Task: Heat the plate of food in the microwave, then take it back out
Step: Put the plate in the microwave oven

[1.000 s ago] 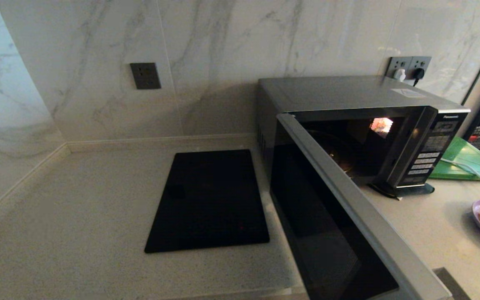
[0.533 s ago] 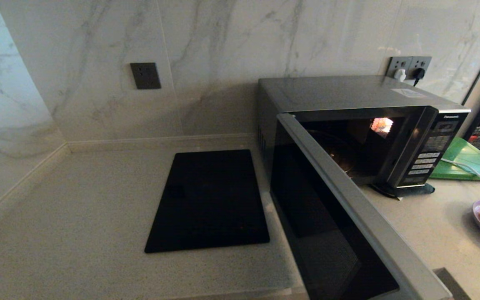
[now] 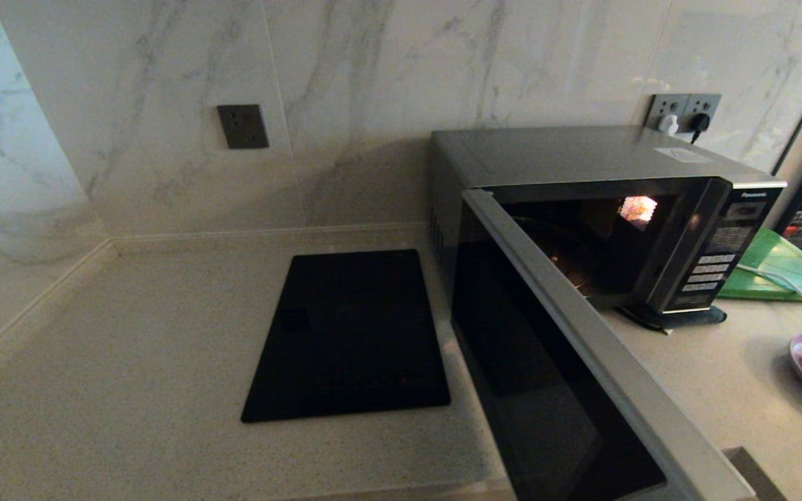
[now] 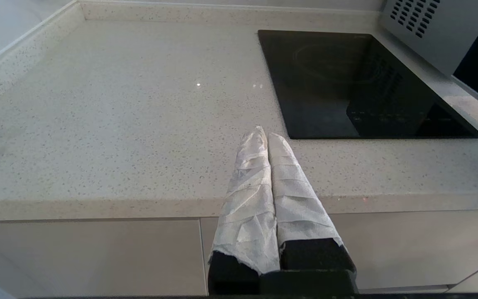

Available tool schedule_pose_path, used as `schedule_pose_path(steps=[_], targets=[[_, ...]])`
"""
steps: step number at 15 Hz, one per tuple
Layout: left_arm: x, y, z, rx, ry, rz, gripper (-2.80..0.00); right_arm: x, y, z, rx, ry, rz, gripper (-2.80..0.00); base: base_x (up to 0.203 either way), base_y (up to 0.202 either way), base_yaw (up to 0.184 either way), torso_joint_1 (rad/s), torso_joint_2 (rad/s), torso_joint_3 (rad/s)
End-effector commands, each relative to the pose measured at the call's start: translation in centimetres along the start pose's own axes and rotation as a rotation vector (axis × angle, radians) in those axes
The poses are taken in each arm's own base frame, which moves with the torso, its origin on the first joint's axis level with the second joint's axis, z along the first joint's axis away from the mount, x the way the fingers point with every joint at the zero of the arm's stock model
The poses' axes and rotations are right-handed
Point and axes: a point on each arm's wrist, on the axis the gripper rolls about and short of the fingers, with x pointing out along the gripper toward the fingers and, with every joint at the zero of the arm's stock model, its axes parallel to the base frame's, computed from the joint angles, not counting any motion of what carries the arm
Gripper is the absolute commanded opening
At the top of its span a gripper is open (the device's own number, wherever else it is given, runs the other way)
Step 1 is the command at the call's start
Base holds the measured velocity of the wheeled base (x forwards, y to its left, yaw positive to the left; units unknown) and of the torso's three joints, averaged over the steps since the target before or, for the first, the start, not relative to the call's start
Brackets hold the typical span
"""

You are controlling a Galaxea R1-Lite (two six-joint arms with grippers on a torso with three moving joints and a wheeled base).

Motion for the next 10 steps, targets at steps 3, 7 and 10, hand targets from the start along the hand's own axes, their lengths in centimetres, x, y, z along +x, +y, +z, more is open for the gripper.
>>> schedule_pose_path(steps=[3, 7, 10], targets=[[0.0, 0.0, 0.0, 0.0, 0.001, 0.001, -2.8, 2.9, 0.3, 0.2, 0.088, 0.062, -0.074, 0.0, 0.0, 0.0, 0.0, 0.0, 0.0, 0.0], [0.0, 0.0, 0.0, -0.001, 0.001, 0.001, -2.8, 3.9, 0.4, 0.3, 0.098, 0.101, -0.108, 0.0, 0.0, 0.0, 0.0, 0.0, 0.0, 0.0], [0.0, 0.0, 0.0, -0.001, 0.001, 0.001, -2.8, 5.0, 0.2, 0.0, 0.095, 0.127, -0.137, 0.0, 0.0, 0.0, 0.0, 0.0, 0.0, 0.0]])
